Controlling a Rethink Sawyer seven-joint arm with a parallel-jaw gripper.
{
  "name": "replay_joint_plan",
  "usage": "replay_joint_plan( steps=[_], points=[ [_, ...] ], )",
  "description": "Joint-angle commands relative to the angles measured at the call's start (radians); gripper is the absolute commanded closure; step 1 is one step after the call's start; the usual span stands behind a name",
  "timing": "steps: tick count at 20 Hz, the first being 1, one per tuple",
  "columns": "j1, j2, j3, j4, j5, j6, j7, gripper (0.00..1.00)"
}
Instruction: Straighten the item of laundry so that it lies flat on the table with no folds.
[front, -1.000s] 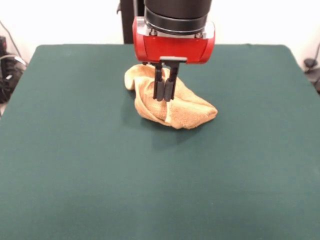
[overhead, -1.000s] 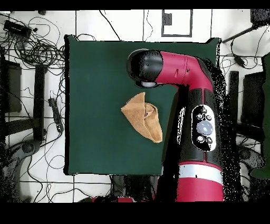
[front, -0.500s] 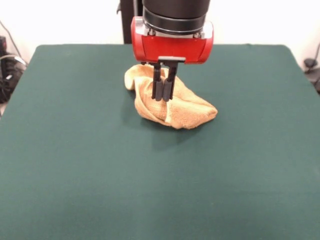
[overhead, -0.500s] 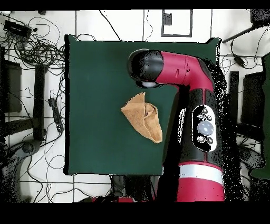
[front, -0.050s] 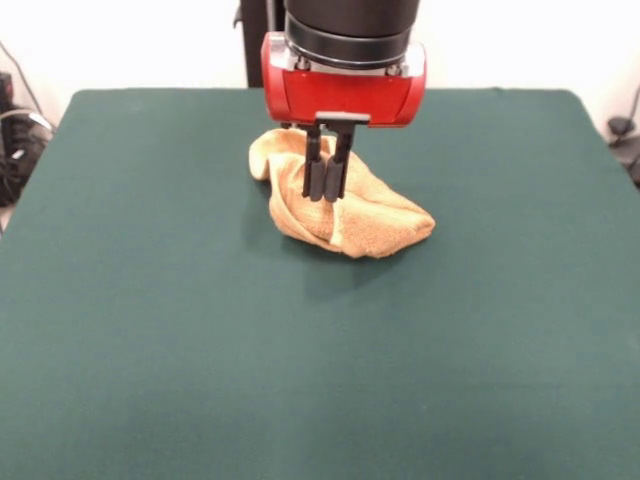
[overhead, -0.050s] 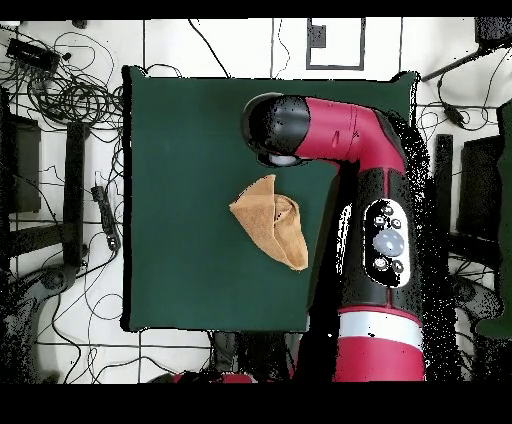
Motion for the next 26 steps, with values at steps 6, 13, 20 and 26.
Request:
replay_joint_plan(
  steps=[6,13,20,26],
  points=[
    [0.036,0.047,0.035,0.051,0.014,0.069,0.147,1.0],
    [0.024,0.046,0.04,0.058,0.023,0.067,0.141,1.0],
    [0.021,0.044,0.043,0.072,0.029,0.057,0.146,1.0],
    [0.019,0.045,0.045,0.07,0.028,0.058,0.138,1.0]
  ],
)
